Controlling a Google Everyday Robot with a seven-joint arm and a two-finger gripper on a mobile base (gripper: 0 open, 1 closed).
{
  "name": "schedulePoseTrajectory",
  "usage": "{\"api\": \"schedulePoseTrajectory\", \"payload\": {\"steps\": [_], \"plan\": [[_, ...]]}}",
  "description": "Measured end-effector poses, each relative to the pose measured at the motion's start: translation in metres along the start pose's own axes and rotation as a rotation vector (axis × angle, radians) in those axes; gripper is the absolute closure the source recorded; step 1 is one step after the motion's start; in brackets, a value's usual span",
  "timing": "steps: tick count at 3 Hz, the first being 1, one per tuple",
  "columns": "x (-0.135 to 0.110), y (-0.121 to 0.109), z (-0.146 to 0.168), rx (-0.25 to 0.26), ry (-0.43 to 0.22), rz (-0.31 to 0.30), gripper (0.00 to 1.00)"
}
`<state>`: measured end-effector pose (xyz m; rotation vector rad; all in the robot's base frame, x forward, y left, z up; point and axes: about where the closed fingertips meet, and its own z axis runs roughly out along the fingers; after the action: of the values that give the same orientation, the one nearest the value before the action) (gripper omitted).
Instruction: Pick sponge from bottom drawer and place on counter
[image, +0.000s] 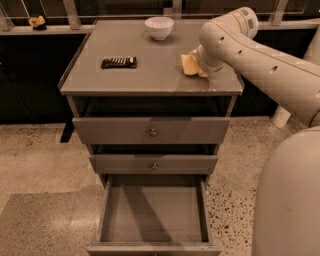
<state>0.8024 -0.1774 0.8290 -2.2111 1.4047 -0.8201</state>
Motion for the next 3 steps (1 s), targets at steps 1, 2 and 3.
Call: {"api": "schedulePoseTrajectory", "payload": {"steps": [1,2,3], "plan": [[0.0,0.0,0.0,0.0,0.0,0.0,0.58],[0.0,0.0,0.0001,0.0,0.0,0.0,0.35],[0.0,0.0,0.0001,0.0,0.0,0.0,0.12]]}}
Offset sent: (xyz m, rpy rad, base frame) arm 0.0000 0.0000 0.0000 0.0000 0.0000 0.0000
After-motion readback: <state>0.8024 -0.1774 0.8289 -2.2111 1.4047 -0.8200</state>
